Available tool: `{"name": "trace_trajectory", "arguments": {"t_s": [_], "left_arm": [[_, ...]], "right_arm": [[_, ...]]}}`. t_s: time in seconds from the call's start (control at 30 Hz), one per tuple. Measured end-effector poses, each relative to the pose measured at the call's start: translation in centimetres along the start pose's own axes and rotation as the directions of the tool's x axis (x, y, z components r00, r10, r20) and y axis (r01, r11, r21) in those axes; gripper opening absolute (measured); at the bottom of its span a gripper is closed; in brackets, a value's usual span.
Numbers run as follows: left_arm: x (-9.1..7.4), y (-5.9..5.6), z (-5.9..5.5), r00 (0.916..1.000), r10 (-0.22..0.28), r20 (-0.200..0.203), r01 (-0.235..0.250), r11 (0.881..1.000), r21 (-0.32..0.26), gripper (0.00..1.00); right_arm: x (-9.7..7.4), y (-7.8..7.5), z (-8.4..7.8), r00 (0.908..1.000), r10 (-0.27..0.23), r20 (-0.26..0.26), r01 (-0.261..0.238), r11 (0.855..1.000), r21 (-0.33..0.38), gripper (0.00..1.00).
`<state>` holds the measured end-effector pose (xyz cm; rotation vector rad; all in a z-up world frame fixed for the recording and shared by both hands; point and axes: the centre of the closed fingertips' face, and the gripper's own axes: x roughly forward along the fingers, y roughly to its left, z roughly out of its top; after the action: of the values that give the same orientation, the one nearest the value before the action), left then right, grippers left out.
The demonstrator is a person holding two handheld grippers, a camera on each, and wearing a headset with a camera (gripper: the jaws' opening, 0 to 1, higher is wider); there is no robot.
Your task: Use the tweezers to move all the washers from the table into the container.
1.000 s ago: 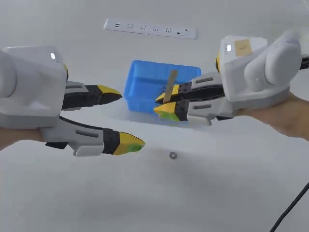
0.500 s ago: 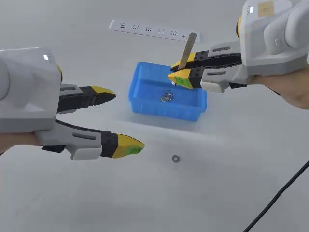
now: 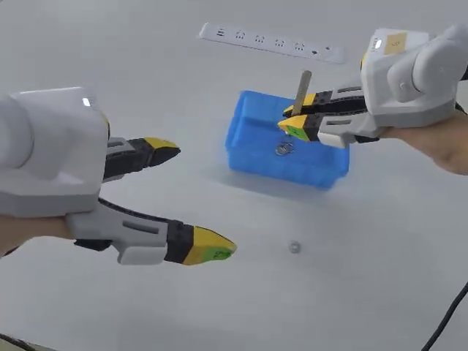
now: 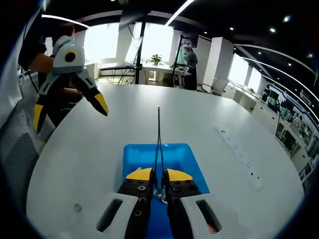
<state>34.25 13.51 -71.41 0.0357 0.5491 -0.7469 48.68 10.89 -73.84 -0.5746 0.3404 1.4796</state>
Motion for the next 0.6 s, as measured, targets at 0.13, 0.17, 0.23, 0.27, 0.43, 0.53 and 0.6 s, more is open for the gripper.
{"name": "trace_trajectory", "arguments": {"t_s": [0.13,0.17,0.23,0.27,0.43,0.53,0.6], "left_arm": [[-0.1,0.7,-0.5,0.9997,0.019,-0.018,-0.02,1.0,-0.018,0.99],[-0.1,0.8,-0.5,0.9996,0.022,-0.019,-0.023,1.0,-0.021,0.99],[0.0,0.8,-0.4,0.9997,0.021,-0.013,-0.021,0.999,-0.024,0.99],[0.1,0.7,-0.3,0.9998,0.019,-0.012,-0.019,1.0,-0.024,0.99],[0.4,0.6,-0.4,0.9998,0.013,-0.018,-0.013,1.0,-0.027,0.99],[0.5,0.5,-0.5,0.9997,0.013,-0.02,-0.013,1.0,-0.028,0.99],[0.5,0.4,-0.9,0.9994,0.013,-0.033,-0.014,1.0,-0.022,0.99]], "right_arm": [[0.5,0.7,-1.0,0.9998,0.013,-0.015,-0.013,1.0,-0.001,0.1],[0.6,0.8,-1.2,0.9997,0.015,-0.017,-0.015,1.0,0.0,0.1],[0.8,1.0,-1.5,0.9997,0.013,-0.021,-0.013,1.0,0.0,0.1],[0.9,1.1,-1.5,0.9997,0.01,-0.022,-0.01,1.0,0.001,0.1],[1.2,1.0,-1.9,0.9997,0.002,-0.023,-0.002,1.0,0.02,0.1],[1.2,0.9,-1.9,0.9996,-0.003,-0.027,0.004,1.0,0.013,0.1],[1.2,0.8,-1.9,0.9996,-0.008,-0.028,0.008,1.0,0.009,0.1]]}}
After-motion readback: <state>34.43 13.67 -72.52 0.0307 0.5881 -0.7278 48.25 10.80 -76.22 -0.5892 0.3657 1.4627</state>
